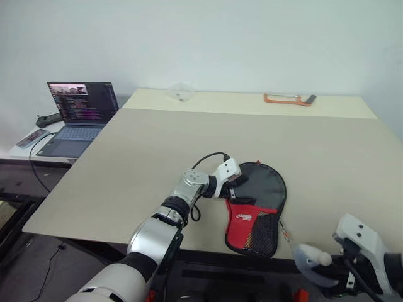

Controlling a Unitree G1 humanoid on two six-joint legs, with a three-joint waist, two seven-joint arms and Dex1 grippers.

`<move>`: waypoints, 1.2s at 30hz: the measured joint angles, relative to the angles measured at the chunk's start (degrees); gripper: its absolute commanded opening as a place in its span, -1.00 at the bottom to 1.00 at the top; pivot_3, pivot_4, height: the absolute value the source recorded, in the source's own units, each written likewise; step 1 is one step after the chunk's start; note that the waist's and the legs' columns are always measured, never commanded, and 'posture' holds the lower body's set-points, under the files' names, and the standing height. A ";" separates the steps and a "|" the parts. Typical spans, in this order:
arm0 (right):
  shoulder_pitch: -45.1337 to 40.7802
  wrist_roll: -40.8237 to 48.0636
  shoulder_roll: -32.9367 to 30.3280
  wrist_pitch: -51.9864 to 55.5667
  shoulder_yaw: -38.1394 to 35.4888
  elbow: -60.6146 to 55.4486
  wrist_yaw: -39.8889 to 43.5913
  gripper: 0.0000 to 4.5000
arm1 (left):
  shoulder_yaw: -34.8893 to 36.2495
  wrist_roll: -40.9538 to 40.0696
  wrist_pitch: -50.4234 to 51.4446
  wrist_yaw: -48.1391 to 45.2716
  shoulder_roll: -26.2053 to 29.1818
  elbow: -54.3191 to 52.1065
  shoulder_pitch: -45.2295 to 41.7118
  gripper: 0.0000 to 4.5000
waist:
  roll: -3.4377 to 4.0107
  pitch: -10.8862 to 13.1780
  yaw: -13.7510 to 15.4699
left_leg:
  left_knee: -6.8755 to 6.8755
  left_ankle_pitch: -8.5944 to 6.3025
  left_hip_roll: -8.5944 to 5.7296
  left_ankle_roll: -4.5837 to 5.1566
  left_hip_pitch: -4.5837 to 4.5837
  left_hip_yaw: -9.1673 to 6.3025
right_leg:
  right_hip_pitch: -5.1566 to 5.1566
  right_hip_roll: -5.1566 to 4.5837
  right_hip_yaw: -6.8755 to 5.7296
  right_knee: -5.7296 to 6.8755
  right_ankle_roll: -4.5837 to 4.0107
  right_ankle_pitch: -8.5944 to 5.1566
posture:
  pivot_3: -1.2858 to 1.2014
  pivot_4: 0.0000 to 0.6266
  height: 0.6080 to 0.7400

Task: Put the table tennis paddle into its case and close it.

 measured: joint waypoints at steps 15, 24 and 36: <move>18.83 23.60 -26.37 -41.72 24.12 0.64 -31.07 -0.90 | -0.24 3.14 0.67 3.26 -3.91 1.37 -2.31 1.00 | -0.39 0.11 -0.18 | -0.05 -0.16 0.08 0.05 -0.06 0.07 | 0.13 0.08 0.02 -0.58 0.06 -0.01 | 0.03 -0.52 1.00; 21.36 22.24 -33.70 -51.20 28.12 -0.07 -35.32 0.29 | -0.23 3.20 -0.56 3.10 -3.38 1.00 -1.97 1.00 | -0.55 0.14 -0.70 | -0.03 -0.37 0.11 0.09 -0.04 0.16 | 0.15 0.11 0.15 -0.74 0.03 -0.01 | 0.03 -0.52 1.00; 7.20 36.19 -25.22 -35.68 2.40 4.00 -29.38 0.92 | 2.06 0.82 -2.83 -1.41 2.11 -3.16 2.41 1.00 | -0.61 0.07 -2.42 | -0.03 -0.46 0.20 0.25 0.08 0.27 | 0.19 0.19 0.28 -0.68 -0.18 0.13 | 0.03 -0.52 1.00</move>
